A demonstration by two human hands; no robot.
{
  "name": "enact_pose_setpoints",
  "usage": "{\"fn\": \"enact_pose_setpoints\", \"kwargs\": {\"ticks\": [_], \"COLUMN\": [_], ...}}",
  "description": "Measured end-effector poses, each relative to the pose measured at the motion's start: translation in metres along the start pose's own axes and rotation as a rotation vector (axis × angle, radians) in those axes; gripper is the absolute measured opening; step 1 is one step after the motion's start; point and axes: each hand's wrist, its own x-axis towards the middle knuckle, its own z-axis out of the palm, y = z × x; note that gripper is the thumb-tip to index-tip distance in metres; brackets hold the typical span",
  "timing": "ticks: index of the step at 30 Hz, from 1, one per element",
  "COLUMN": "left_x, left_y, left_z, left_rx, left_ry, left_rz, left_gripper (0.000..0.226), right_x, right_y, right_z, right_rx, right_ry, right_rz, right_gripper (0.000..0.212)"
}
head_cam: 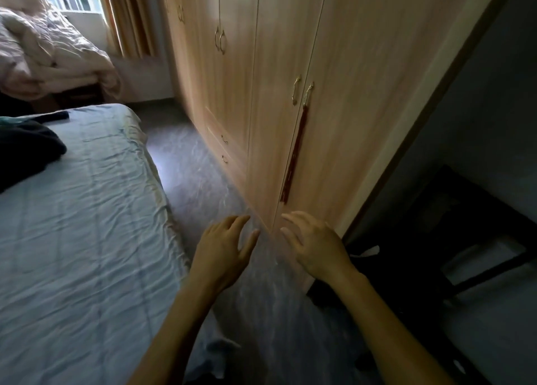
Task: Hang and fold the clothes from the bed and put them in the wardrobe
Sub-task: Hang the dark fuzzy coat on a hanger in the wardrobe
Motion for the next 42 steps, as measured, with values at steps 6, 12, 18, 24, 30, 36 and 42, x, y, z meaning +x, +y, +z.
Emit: {"fn": "enact_pose_setpoints", "kwargs": {"ticks": [6, 12, 18, 24, 30, 36, 42], "left_x": [0.082, 0.178, 0.279, 0.357, 0.415, 0.477, 0.535], "left_y": [-0.029, -0.050, -0.056, -0.085, -0.152, -0.255, -0.352], "left_z": [0.021, 0.045, 0.045, 0.030, 0.013, -0.005, -0.067], "left_rx": [0.047, 0.110, 0.160, 0.201, 0.182, 0.098, 0.069], "left_ry": [0.007, 0.053, 0.073, 0.109, 0.163, 0.232, 0.318], "left_rz": [-0.039, -0.085, -0.171, -0.277, -0.412, -0.483, -0.546], "left_gripper": [0.058, 0.060, 0.054, 0.062, 0.065, 0.066, 0.064], "right_x": [0.091, 0.198, 0.316, 0.433, 0.536, 0.643, 0.744], "right_y": [0.030, 0.071, 0.110, 0.107, 0.067, 0.001, -0.094], "right_z": [0.009, 0.015, 0.018, 0.043, 0.082, 0.130, 0.152], "right_rx": [-0.081, -0.030, 0.016, 0.125, 0.204, 0.150, 0.124], "right_ry": [-0.040, -0.074, -0.132, -0.222, -0.326, -0.335, -0.340], "right_rz": [-0.049, -0.104, -0.168, -0.269, -0.357, -0.428, -0.513], "right_gripper": [0.044, 0.041, 0.044, 0.042, 0.041, 0.041, 0.041]}}
